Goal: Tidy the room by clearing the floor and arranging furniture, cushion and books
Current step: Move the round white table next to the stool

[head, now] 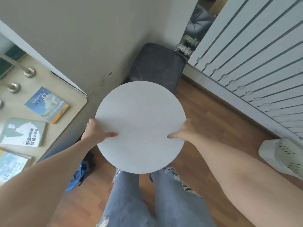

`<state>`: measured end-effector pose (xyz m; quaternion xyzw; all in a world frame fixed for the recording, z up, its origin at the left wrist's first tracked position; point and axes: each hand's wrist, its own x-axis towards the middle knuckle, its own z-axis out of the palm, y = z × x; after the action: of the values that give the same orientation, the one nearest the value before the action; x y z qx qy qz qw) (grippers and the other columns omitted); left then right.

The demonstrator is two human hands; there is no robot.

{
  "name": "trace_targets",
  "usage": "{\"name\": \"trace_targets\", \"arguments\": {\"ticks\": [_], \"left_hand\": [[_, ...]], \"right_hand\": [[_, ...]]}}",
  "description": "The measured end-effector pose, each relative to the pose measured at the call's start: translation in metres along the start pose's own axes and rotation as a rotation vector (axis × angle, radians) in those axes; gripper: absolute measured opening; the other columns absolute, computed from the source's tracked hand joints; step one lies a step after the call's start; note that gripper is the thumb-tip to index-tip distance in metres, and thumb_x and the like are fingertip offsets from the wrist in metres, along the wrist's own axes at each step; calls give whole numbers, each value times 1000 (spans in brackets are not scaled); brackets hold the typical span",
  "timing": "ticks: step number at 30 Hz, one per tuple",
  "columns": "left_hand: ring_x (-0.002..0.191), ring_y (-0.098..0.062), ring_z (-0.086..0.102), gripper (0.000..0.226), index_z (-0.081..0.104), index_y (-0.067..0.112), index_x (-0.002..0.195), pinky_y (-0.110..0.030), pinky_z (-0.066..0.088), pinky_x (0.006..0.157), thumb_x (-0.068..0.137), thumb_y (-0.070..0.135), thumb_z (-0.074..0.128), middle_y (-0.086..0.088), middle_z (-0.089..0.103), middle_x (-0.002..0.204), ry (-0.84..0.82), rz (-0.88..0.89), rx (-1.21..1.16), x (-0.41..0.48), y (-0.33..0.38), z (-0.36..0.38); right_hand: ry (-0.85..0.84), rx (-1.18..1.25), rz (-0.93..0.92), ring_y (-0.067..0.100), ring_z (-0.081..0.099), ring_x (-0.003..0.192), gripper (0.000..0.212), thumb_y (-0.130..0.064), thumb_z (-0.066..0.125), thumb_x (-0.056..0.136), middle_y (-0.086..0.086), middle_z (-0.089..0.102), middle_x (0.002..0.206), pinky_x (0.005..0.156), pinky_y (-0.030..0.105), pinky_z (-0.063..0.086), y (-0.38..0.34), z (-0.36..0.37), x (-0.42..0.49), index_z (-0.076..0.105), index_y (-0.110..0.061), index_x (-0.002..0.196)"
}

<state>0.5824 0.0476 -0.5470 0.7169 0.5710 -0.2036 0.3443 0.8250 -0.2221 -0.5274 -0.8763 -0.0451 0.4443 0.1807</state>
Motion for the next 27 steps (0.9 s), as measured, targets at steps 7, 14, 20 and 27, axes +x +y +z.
{"name": "trace_targets", "arguments": {"ticks": [7, 14, 20, 27], "left_hand": [[119, -32, 46, 124, 27, 4, 135, -50, 46, 93, 42, 54, 91, -12, 45, 128, -25, 17, 25, 47, -11, -11], [123, -32, 45, 124, 28, 4, 137, -50, 45, 96, 44, 58, 89, -13, 44, 134, -40, 74, 89, 98, -12, -19], [129, -32, 40, 118, 28, 1, 137, -46, 40, 102, 50, 51, 90, -15, 41, 138, -41, 101, 102, 134, -9, -17], [130, -32, 39, 121, 29, 3, 137, -46, 39, 103, 45, 52, 90, -15, 43, 136, -27, 117, 112, 174, -9, -16]], "right_hand": [[17, 52, 36, 26, 42, 130, 109, -25, 96, 55, 7, 42, 136, 104, 37, 41, -19, 33, 23, 26, -6, 135], [30, 100, 109, 19, 51, 120, 129, -46, 96, 21, -2, 51, 125, 100, 41, 48, -23, 66, 67, 38, -12, 130], [33, 124, 108, 17, 53, 119, 135, -51, 94, 15, -3, 54, 126, 100, 40, 49, -11, 94, 114, 40, -16, 134], [43, 123, 63, 15, 53, 120, 145, -68, 87, 5, -6, 54, 128, 100, 39, 49, -1, 126, 169, 41, -21, 134]]}}
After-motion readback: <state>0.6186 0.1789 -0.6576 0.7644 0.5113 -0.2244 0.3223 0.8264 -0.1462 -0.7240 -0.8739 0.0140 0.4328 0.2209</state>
